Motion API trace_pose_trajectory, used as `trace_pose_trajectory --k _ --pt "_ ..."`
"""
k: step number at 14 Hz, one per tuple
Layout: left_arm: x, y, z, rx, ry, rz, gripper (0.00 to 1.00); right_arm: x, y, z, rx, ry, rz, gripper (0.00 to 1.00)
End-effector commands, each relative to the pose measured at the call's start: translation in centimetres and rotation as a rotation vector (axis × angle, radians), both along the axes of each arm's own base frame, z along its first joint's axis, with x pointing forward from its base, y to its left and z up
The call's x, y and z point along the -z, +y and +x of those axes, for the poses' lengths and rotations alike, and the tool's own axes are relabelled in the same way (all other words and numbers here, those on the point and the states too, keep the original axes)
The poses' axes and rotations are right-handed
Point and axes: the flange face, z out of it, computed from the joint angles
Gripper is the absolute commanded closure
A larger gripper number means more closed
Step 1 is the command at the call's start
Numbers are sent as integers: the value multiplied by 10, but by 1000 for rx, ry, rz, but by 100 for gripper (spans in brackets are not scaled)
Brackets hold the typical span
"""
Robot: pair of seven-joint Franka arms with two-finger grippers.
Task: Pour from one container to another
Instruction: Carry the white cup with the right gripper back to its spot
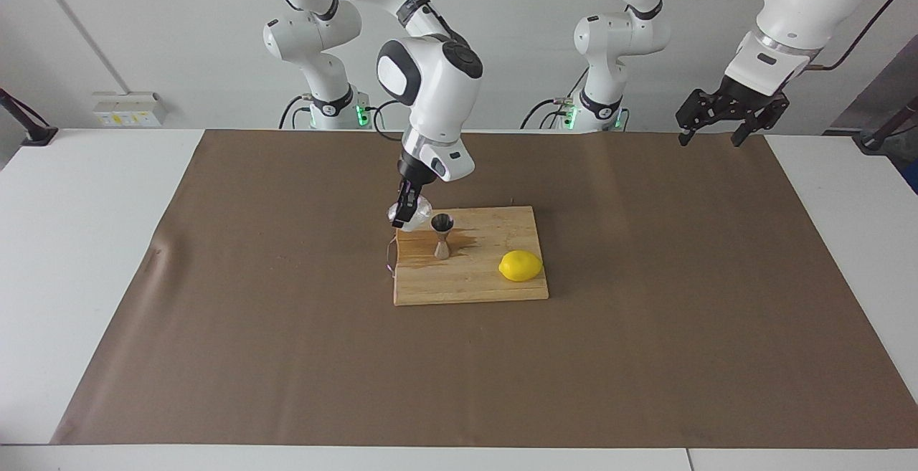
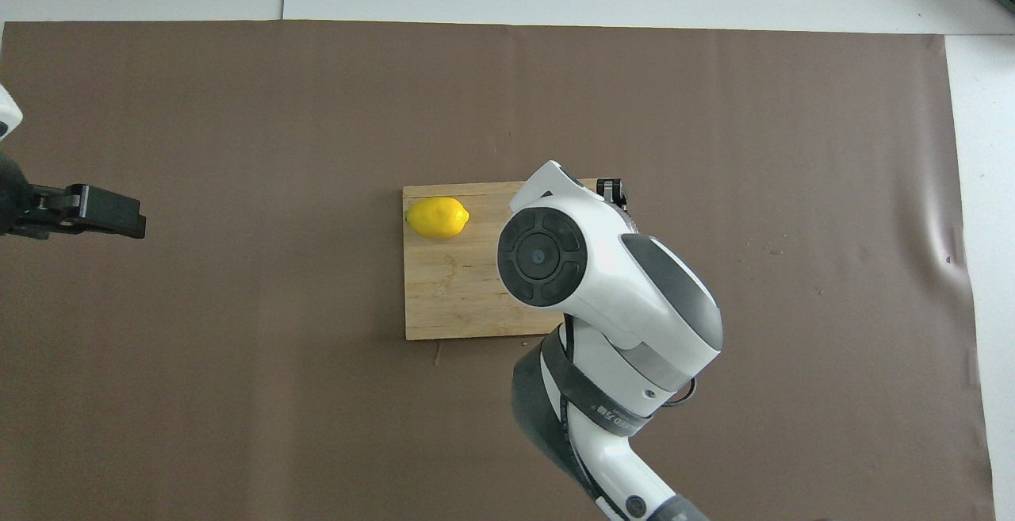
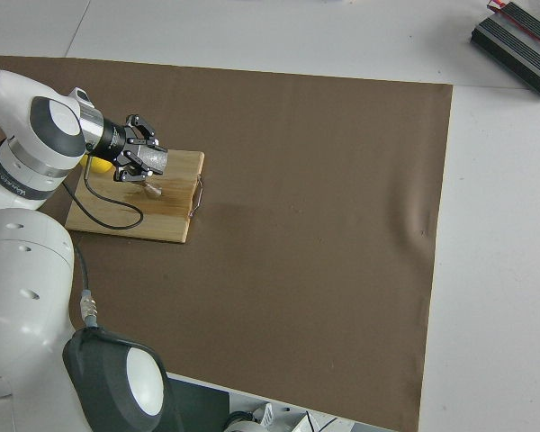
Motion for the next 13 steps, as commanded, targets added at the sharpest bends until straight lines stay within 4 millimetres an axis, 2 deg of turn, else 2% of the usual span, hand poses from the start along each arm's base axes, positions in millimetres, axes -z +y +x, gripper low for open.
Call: trace_pose_trajectory --k 1,5,9,13 --pt "0 4 -8 -3 -3 14 0 4 -20 9 -14 48 53 100" --pt "-1 4 -8 -3 -4 14 0 15 -71 27 -19 137 109 100" --pt "0 4 -8 -3 -3 14 0 41 -126 38 -19 162 192 100" --pt "-1 4 -8 -3 -4 14 0 71 -188 31 -12 195 317 100"
